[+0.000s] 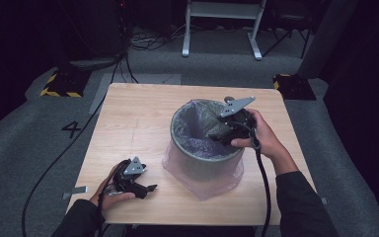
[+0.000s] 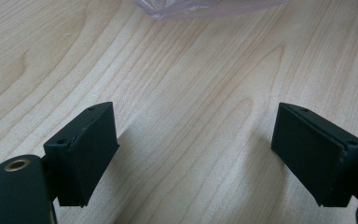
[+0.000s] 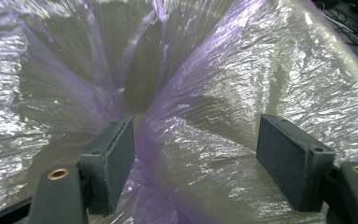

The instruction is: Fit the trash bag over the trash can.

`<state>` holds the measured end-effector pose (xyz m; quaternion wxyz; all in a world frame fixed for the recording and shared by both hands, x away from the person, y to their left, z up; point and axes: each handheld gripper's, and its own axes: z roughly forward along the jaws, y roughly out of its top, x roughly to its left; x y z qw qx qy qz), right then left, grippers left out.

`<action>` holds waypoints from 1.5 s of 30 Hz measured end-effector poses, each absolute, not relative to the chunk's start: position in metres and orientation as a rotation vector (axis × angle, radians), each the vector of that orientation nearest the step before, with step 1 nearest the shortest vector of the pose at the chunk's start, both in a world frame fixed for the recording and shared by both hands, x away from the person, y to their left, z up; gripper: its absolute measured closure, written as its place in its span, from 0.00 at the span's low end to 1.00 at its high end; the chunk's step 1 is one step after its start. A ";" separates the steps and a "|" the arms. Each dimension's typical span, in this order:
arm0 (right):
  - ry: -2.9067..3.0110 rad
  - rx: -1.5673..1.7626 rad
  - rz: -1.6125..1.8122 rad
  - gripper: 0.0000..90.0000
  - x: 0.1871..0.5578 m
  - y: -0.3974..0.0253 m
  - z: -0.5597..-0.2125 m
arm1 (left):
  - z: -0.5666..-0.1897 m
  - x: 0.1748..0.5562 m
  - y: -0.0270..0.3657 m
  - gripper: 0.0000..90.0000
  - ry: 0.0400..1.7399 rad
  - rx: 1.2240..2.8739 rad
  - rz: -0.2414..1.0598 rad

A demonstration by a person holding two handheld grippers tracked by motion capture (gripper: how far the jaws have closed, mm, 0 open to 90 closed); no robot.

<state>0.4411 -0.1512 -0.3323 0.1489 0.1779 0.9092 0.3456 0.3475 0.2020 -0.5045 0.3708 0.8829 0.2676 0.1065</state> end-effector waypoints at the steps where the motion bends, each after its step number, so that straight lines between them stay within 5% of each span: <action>1: 2.623 0.513 0.977 0.31 0.441 -0.150 -0.332 | -0.505 0.347 0.202 0.15 0.686 2.264 0.273; 22: 2.719 0.491 0.695 0.27 0.445 -0.134 -0.335 | -0.504 0.347 0.202 0.15 0.686 2.266 0.273; 45: 2.540 0.599 0.994 0.22 0.435 -0.150 -0.322 | -0.504 0.348 0.202 0.15 0.682 2.266 0.269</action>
